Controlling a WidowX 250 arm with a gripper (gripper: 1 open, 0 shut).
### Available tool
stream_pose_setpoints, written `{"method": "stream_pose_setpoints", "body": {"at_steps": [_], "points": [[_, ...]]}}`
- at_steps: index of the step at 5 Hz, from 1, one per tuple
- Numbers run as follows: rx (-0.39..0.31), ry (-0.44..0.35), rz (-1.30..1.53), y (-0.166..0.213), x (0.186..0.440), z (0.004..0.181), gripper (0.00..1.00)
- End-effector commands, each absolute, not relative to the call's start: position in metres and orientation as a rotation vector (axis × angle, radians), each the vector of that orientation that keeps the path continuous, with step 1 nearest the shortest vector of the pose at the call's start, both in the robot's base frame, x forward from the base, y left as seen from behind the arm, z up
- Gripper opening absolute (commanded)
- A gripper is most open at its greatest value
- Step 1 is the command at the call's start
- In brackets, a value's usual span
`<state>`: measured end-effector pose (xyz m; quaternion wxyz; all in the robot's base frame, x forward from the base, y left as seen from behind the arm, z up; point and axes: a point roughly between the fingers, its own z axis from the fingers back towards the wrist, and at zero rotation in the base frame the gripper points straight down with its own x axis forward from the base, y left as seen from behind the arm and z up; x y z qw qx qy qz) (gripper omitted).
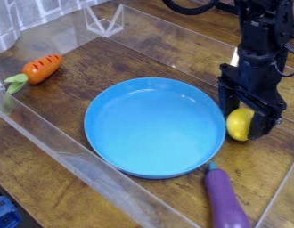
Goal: Move the carrot to the left side
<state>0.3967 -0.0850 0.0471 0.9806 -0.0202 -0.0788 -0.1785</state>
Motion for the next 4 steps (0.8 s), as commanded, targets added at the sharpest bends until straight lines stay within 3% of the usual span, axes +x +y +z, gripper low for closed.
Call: {"method": "stream_pose_setpoints", "body": {"at_steps": [1,2,4], "points": [[-0.036,-0.262,-0.337,-0.0763,0.4075,0.0877,1.0],[-0.036,-0.268,-0.336,-0.0759,0.4079,0.0911,0.0],[-0.044,-0.283,-0.336,-0.0762,0.4072,0.0973,0.0]]}}
